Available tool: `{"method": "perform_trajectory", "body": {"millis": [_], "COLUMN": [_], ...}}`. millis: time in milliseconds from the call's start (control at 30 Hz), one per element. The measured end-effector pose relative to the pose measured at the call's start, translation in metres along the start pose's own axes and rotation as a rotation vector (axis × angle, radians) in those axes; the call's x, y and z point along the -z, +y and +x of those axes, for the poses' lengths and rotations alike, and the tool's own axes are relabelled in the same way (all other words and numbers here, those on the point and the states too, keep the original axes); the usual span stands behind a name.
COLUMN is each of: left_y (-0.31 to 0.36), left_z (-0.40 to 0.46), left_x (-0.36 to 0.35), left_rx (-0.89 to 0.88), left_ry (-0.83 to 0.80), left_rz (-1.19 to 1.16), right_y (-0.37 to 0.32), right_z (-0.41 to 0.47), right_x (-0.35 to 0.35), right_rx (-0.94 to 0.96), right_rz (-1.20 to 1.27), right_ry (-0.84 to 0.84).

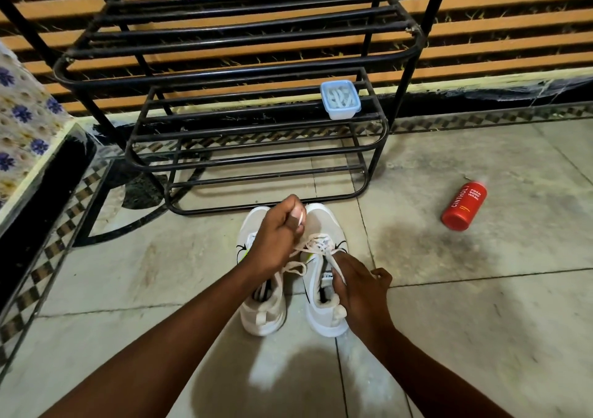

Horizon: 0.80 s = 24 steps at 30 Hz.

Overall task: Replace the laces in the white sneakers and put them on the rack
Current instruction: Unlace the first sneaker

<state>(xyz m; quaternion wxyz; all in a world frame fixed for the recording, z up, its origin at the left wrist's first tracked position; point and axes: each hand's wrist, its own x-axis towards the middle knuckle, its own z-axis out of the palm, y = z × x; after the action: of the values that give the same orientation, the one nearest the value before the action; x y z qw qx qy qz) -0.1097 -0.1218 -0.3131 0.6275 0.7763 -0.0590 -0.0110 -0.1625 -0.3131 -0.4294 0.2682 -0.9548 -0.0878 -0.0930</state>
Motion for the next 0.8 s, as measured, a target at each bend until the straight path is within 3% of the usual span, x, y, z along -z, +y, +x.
{"method": "perform_trajectory", "body": {"millis": [67, 133, 233, 433, 600, 800], "left_y": [-0.003, -0.007, -0.012, -0.018, -0.025, -0.021], "left_z": [0.005, 0.004, 0.001, 0.004, -0.005, -0.004], "left_x": [0.009, 0.007, 0.003, 0.008, 0.009, 0.004], "left_rx": [-0.182, -0.300, -0.330, -0.340, -0.234, -0.106], "left_ry": [-0.081, -0.301, -0.425, -0.391, -0.434, -0.404], "left_rz": [0.431, 0.838, 1.118, 1.162, 0.826, 0.814], "right_y": [-0.002, -0.003, -0.002, -0.004, -0.004, -0.003], "right_z": [0.001, 0.000, 0.000, 0.001, -0.001, -0.001], "right_x": [0.001, 0.002, 0.004, 0.002, 0.000, 0.000], "right_rx": [-0.004, -0.003, -0.003, -0.069, -0.073, -0.049], "right_rz": [0.003, 0.008, 0.012, 0.057, 0.082, 0.071], "right_ry": [-0.004, 0.002, -0.015, -0.063, -0.074, -0.088]}}
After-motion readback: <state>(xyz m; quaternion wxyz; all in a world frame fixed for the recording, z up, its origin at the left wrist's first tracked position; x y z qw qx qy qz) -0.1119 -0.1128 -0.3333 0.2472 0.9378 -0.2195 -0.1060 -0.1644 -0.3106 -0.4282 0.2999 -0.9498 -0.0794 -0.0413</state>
